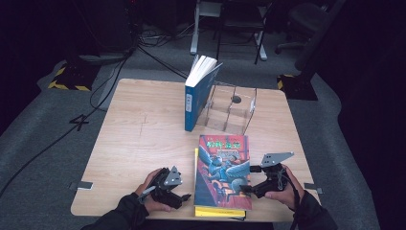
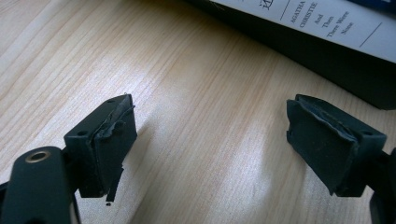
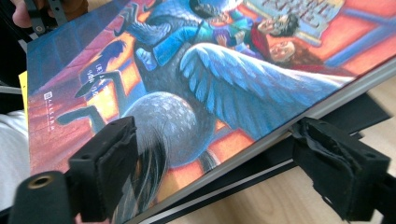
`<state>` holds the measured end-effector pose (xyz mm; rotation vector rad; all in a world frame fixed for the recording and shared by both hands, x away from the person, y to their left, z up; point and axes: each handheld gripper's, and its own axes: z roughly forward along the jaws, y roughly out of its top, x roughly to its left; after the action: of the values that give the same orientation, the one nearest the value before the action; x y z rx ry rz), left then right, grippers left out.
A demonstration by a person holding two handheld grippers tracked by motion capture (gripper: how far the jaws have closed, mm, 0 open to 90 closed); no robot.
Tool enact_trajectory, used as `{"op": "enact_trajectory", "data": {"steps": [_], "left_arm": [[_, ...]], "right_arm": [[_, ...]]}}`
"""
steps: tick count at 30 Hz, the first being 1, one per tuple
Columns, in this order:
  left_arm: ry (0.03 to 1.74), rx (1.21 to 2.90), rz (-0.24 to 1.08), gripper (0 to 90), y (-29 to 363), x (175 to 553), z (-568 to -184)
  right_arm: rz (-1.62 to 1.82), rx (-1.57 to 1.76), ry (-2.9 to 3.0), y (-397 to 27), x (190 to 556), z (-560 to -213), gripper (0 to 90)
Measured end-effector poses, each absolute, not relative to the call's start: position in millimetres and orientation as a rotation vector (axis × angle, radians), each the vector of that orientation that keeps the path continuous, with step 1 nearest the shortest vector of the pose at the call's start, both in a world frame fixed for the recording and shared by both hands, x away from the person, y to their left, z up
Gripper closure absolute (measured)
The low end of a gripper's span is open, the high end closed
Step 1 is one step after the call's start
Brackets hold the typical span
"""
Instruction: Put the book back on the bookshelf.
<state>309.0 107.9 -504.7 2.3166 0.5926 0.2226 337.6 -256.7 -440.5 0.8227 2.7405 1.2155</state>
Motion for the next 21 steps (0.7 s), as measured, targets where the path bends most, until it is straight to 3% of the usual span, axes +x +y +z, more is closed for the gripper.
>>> {"op": "enact_trajectory", "data": {"steps": [16,21], "left_arm": [[0.596,2.315,0.224,15.8,107.6,309.1,-504.7],[0.606,2.31,0.226,16.8,107.8,310.8,-504.6]], "right_arm": [[1.275,0.778,2.679,-250.2,349.6,-436.2,18.6],[1.318,0.802,2.641,-236.8,367.5,-438.1,25.7]]}}
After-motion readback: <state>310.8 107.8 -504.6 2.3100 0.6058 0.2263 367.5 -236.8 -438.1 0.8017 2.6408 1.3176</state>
